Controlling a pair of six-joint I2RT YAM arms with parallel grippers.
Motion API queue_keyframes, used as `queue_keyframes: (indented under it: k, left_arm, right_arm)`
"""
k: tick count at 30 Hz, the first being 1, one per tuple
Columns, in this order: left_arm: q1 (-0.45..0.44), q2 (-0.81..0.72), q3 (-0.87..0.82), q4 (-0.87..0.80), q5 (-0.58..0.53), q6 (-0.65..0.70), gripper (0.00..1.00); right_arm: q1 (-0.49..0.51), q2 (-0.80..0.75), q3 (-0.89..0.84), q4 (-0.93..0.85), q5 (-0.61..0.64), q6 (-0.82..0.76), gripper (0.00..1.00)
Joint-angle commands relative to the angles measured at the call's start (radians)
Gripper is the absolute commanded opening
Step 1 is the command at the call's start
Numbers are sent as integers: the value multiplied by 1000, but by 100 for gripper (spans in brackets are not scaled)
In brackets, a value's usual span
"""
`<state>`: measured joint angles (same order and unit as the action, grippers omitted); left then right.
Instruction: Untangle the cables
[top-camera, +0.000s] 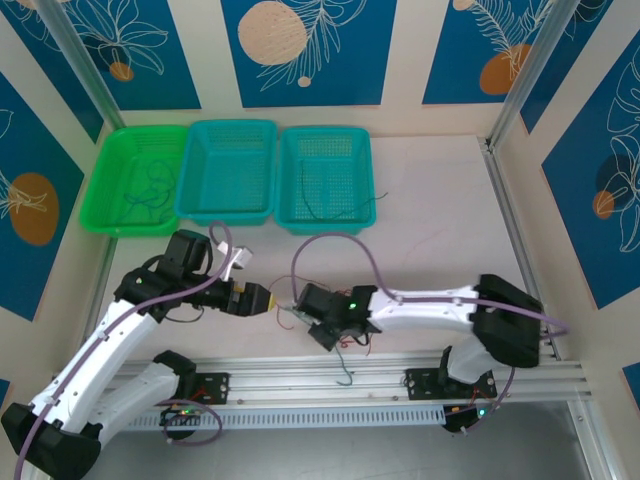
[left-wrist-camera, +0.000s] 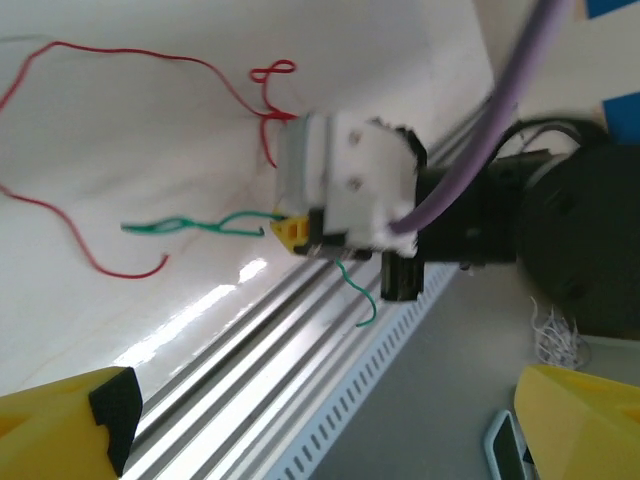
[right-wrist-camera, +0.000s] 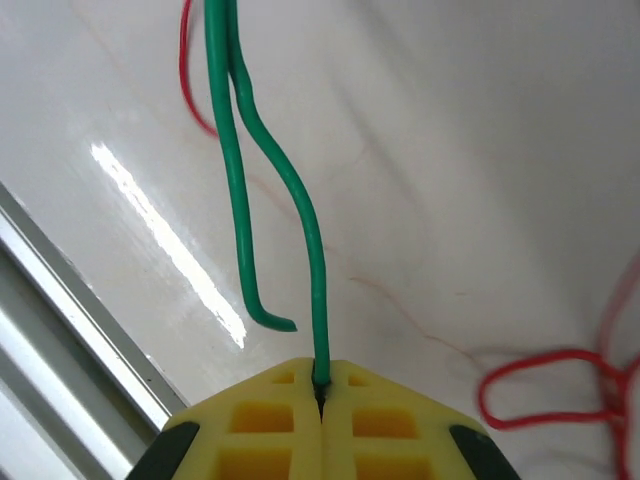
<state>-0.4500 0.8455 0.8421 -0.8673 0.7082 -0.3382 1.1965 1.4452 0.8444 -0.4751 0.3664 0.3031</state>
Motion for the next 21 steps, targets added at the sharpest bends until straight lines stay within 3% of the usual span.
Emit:
queue_keyframes:
  k: [1, 8, 13, 16, 21]
  left_arm:
    - [-4, -6, 6, 42, 103, 6, 96]
    - [-4, -59, -31, 255, 168, -79, 100]
    - [-4, -69, -49, 456, 175, -179, 100]
    - [-5, -88, -46, 517, 60, -207, 100]
    - [-4, -147, -75, 514, -270, -248, 100]
  right_arm:
    - [-66, -142, -54, 74, -5, 41, 0]
    - [-304, -361, -70, 146, -68, 111, 0]
    - [-517, -347, 12, 272, -122, 152, 0]
    - [-635, -246, 117, 316, -144, 165, 0]
    - [-768, 55, 416, 296, -179, 189, 0]
